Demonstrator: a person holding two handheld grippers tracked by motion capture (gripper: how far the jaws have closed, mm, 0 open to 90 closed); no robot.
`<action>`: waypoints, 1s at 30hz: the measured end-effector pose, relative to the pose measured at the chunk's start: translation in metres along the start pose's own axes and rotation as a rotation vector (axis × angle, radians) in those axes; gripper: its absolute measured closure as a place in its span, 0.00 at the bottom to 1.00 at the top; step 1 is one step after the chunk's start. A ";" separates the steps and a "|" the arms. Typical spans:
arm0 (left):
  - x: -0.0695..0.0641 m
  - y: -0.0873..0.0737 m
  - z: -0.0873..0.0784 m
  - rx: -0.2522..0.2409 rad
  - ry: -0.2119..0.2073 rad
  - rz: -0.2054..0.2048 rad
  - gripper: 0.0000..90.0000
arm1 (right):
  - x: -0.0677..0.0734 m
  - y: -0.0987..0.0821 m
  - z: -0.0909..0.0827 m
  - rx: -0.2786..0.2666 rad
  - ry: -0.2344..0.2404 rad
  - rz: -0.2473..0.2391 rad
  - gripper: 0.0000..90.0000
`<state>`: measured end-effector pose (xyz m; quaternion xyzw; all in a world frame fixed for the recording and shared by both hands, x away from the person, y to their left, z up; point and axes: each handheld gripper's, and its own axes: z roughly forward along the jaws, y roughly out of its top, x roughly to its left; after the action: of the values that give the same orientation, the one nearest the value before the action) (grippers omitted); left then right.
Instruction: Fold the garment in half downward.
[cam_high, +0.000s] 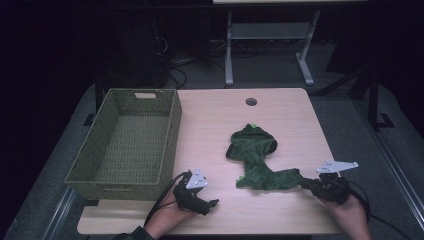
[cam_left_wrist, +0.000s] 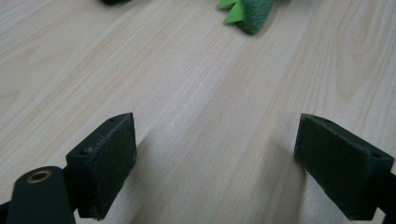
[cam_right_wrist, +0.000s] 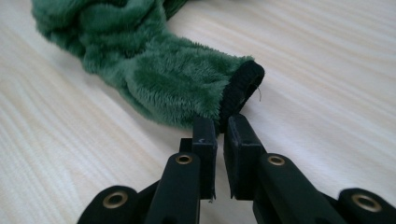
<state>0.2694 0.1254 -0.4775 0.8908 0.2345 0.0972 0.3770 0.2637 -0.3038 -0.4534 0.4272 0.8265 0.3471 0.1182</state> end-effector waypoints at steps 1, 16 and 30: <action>0.000 0.000 0.000 0.000 0.000 0.000 0.14 | -0.001 0.001 -0.002 -0.004 0.001 0.003 0.92; 0.000 0.001 0.001 -0.002 -0.001 -0.001 0.14 | 0.022 0.039 -0.008 -0.114 0.072 -0.108 0.93; 0.000 0.001 0.001 -0.005 -0.001 -0.003 0.14 | 0.050 0.066 -0.003 -0.154 0.195 -0.254 0.93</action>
<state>0.2702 0.1238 -0.4778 0.8896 0.2354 0.0970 0.3793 0.2727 -0.2395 -0.4014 0.2733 0.8523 0.4316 0.1128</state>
